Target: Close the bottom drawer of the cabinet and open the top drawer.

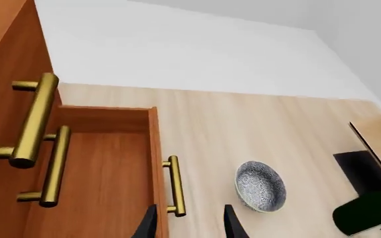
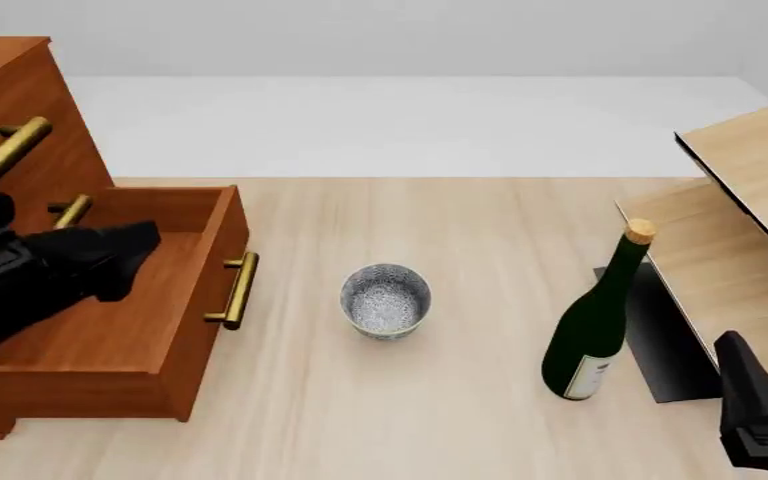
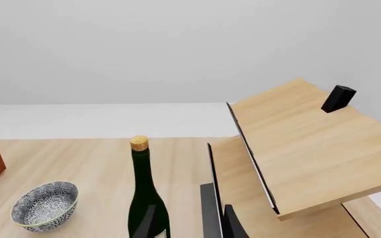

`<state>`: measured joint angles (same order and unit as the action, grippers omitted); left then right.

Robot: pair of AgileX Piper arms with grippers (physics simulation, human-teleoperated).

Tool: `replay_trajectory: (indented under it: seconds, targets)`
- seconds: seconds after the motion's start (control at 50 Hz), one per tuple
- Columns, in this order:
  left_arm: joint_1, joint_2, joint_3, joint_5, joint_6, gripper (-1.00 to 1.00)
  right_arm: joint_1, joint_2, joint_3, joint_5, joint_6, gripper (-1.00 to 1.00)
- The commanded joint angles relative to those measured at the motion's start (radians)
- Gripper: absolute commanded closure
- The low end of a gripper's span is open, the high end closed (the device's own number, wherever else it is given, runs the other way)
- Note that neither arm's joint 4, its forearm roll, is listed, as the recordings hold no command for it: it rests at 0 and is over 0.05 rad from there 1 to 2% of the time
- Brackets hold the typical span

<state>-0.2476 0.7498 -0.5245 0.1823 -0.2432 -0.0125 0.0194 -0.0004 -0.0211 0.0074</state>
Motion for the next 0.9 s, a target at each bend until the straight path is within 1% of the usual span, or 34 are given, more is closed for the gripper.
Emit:
replay_trajectory:
  seconds: [0.02,0.06,0.08,0.1,0.12,0.14,0.16,0.18,0.26,0.3,0.34,0.36,0.48,0.6,0.64,0.68,0.8,0.84,0.86,0.88,0.9]
  targets:
    - [-0.084,0.135,-0.071,0.069,-0.115,-1.0,0.002,-0.01,0.0,0.01,0.0,-1.0]
    - [-0.109,0.149,-0.064,0.072,-0.154,-1.0,0.002,-0.013,0.0,0.013,0.0,-1.0]
    - [-0.109,0.149,-0.064,0.072,-0.154,-1.0,0.002,-0.013,0.0,0.013,0.0,-1.0]
    - [-0.134,0.164,-0.056,0.074,-0.186,-1.0,0.002,-0.014,0.0,0.014,0.001,-1.0]
    - [-0.136,0.16,-0.059,0.078,-0.17,-1.0,0.002,-0.015,0.0,0.015,0.0,-1.0]
    - [-0.147,0.166,-0.055,0.08,-0.177,-1.0,0.002,-0.016,0.0,0.016,0.0,-1.0]
    - [-0.162,0.175,-0.051,0.08,-0.187,-1.0,0.003,-0.016,0.0,0.016,0.001,-1.0]
    - [-0.177,0.177,-0.043,0.078,-0.215,-1.0,0.003,-0.017,0.0,0.017,0.001,-1.0]
    - [-0.19,0.188,-0.054,0.09,-0.193,-1.0,0.003,-0.017,0.0,0.017,0.001,-1.0]
    - [-0.212,0.196,-0.049,0.086,-0.213,-1.0,0.004,-0.016,0.0,0.017,0.002,-1.0]
    - [-0.213,0.201,-0.046,0.082,-0.218,-1.0,0.004,-0.016,0.0,0.017,0.002,-1.0]
    - [-0.225,0.21,-0.037,0.074,-0.237,-1.0,0.004,-0.015,0.0,0.016,0.003,-1.0]
    - [-0.239,0.231,-0.025,0.058,-0.242,-1.0,0.002,-0.014,0.0,0.015,0.005,-1.0]
    - [-0.267,0.261,0.015,0.02,-0.266,-1.0,0.003,-0.014,0.0,0.016,0.006,-1.0]
    - [-0.255,0.273,0.014,0.025,-0.24,-1.0,0.002,-0.013,0.0,0.015,0.007,-1.0]
    - [-0.271,0.269,0.018,0.021,-0.251,-1.0,0.002,-0.013,0.0,0.015,0.007,-1.0]
    - [-0.272,0.28,0.032,0.009,-0.252,-1.0,0.003,-0.013,0.0,0.015,0.008,-1.0]
    - [-0.261,0.296,0.045,0.003,-0.235,-1.0,0.004,-0.012,0.0,0.014,0.008,-1.0]
    - [-0.242,0.302,0.043,0.009,-0.199,-1.0,0.004,-0.011,0.0,0.014,0.009,-1.0]
    - [-0.237,0.302,0.045,0.009,-0.191,-1.0,0.004,-0.01,0.0,0.013,0.009,-1.0]
    - [-0.256,0.3,0.059,-0.006,-0.216,-1.0,0.004,-0.008,0.0,0.011,0.009,-1.0]
